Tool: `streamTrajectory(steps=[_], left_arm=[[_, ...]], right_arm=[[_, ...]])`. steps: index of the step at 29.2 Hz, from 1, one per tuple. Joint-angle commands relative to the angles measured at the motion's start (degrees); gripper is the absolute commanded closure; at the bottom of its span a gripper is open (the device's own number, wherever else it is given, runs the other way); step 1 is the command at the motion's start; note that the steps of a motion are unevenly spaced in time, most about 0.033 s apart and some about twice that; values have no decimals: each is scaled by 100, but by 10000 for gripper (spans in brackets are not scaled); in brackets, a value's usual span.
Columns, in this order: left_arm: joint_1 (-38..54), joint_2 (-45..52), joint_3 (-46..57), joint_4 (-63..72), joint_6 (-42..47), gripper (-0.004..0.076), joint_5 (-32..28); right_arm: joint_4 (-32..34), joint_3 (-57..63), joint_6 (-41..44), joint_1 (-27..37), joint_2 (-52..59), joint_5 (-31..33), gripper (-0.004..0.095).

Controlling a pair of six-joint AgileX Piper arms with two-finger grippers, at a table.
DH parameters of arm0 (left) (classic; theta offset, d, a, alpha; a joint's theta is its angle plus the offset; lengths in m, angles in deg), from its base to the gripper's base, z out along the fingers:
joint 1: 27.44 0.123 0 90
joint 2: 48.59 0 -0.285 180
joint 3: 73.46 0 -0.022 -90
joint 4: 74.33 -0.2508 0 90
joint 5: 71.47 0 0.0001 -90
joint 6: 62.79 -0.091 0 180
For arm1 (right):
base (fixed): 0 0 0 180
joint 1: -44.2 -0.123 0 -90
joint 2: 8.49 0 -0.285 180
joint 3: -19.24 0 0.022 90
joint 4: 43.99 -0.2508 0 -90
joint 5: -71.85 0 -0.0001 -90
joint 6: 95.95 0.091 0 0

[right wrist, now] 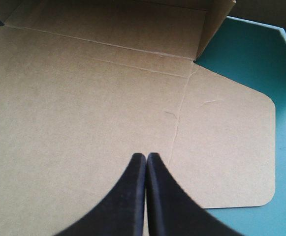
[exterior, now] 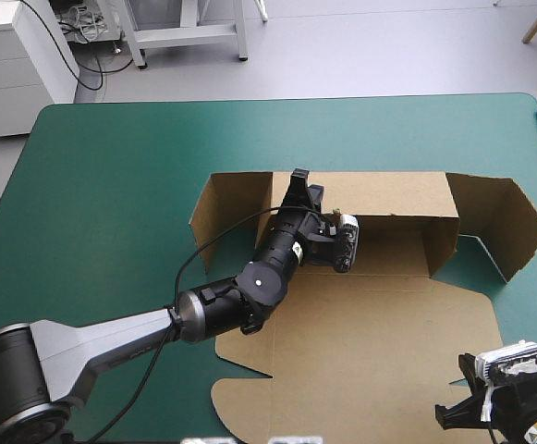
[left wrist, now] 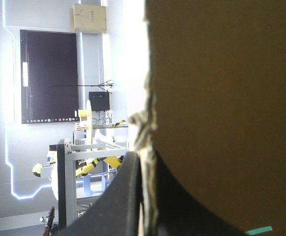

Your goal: Fold the box

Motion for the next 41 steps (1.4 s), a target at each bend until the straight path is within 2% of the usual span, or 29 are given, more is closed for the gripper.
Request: streamTrajectory(steps=[1,16,19,25,27,29,41], left_arm=[[-33,229,9,38,235,731,202],[-33,229,25,-163,375,731,191],[-33,229,25,-163,375,731,191],[-33,229,25,-163,375,731,191],[-33,229,25,-163,375,731,191],[-33,229,25,-163,375,731,191],[-33,229,25,-163,375,731,191]], right_arm=[[-40,-124,-26,-10,-65,-349,929],[-40,-124,-20,-10,-65,-349,911],[-40,-124,-20,-10,-65,-349,791],[-40,-124,17,-10,-65,-349,313],[-40,-124,17,-10,-65,-349,188],[-40,-124,17,-10,-65,-349,115],[-191,-173,230,-10,-65,-473,173]])
